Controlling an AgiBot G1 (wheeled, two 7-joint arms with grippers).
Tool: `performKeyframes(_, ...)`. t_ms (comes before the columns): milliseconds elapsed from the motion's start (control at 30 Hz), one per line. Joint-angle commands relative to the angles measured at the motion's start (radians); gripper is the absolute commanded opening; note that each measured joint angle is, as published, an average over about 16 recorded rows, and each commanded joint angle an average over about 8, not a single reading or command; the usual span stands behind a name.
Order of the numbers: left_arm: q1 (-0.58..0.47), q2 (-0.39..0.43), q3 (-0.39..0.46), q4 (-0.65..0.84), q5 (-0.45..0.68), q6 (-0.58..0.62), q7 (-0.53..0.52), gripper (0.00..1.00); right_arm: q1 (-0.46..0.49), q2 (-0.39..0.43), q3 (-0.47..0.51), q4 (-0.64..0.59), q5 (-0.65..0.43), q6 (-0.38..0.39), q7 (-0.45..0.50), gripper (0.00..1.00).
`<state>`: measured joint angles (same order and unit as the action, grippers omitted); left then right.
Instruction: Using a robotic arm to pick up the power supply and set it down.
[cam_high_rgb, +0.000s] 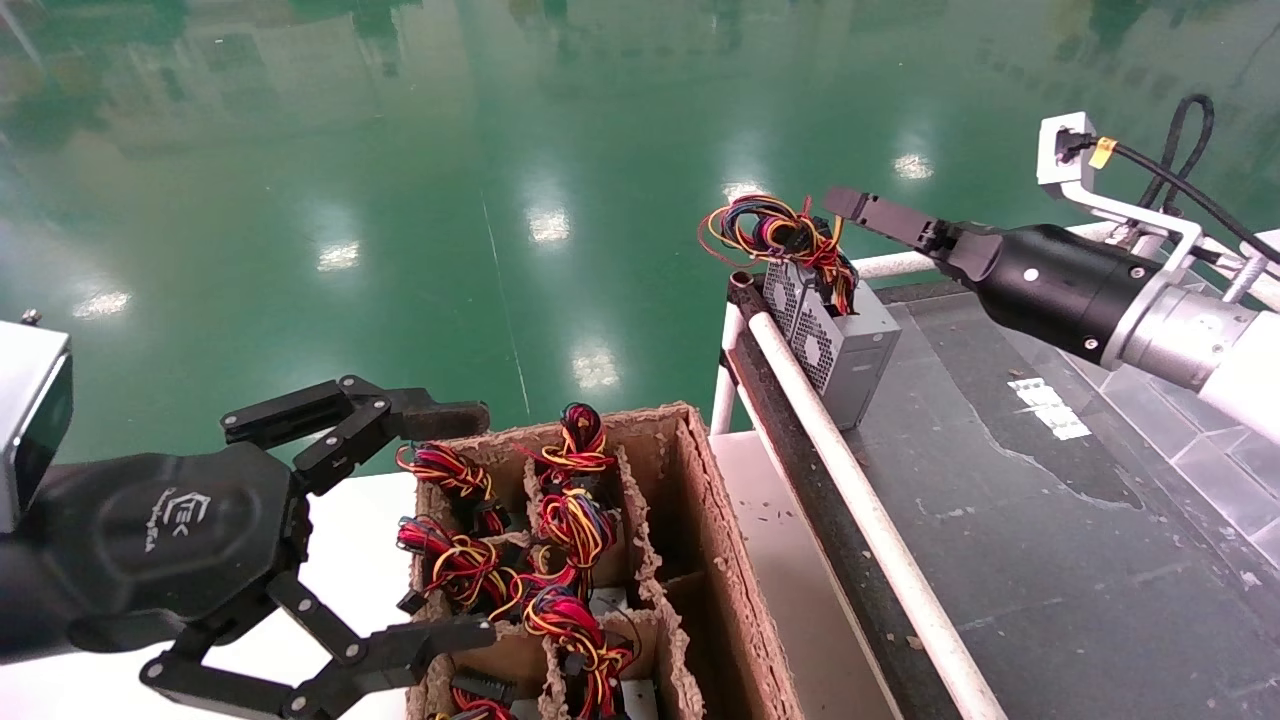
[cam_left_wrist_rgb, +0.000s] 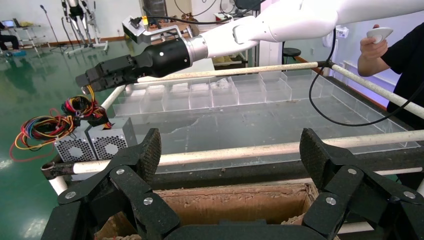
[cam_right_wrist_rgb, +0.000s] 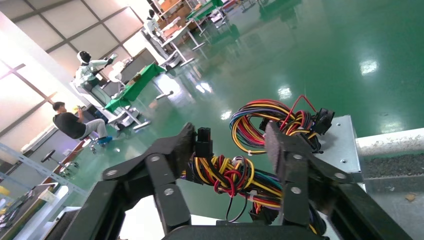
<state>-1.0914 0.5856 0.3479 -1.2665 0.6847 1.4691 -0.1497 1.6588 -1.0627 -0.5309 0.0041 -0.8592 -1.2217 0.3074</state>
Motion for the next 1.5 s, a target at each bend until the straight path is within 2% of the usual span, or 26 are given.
performKeyframes(33,0.0,0.0,0.0,0.0,0.0,0.0,0.0,1.0,0.001,0.004,0.0,0.0,0.0,-0.004,-0.001,1.0)
performKeyframes(367,0.0,0.0,0.0,0.0,0.0,0.0,0.0,1.0,0.02,0.032,0.011,0.014,0.016,-0.052,-0.016,1.0)
performKeyframes(767,0.0,0.0,0.0,0.0,0.0,0.0,0.0,1.0,0.036,0.102,0.051,0.076,0.068,-0.206,-0.11,1.0)
performKeyframes(1500,0.0,0.0,0.001,0.001,0.0,0.0,0.0,1.0,-0.18,0.228,0.125,0.5,0.094,-0.24,-0.12,1.0)
